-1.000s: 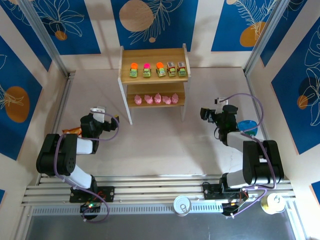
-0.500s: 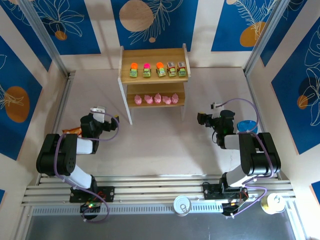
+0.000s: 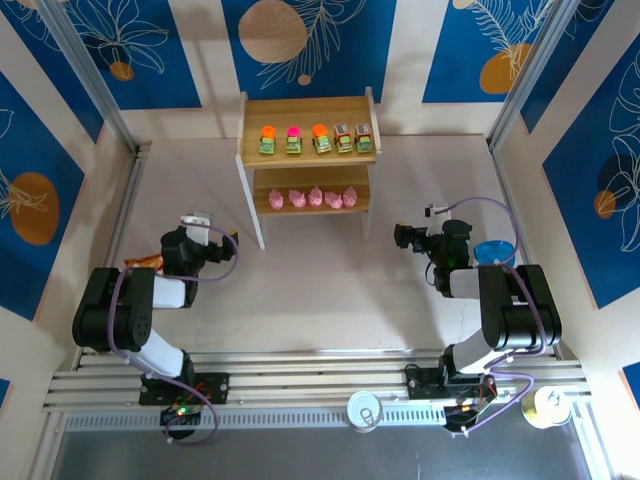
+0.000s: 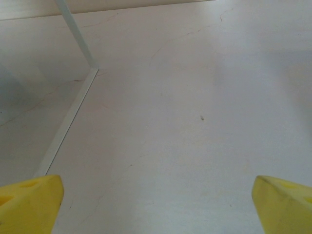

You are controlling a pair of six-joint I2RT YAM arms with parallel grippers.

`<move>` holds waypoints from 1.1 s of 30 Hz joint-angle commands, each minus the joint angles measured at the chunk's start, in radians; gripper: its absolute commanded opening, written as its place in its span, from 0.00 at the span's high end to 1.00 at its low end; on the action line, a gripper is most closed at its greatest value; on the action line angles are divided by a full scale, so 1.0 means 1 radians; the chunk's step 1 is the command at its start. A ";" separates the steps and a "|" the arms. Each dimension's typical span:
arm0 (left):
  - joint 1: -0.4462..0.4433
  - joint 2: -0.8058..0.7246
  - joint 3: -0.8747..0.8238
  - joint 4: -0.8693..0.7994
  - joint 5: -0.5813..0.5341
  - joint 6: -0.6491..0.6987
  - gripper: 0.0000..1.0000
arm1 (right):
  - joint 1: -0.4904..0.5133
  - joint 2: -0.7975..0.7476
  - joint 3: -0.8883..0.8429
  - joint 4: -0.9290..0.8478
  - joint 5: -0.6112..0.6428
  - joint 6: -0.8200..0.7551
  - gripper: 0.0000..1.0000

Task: Place and organize the plastic toys onto the shelf

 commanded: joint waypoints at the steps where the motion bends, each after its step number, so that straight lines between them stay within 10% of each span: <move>1: 0.005 0.003 -0.001 0.025 0.012 0.013 0.00 | -0.006 0.002 0.012 0.025 -0.006 0.005 0.01; 33: 0.005 0.003 -0.004 0.032 0.037 0.022 0.00 | -0.006 0.004 0.012 0.025 -0.021 0.000 0.01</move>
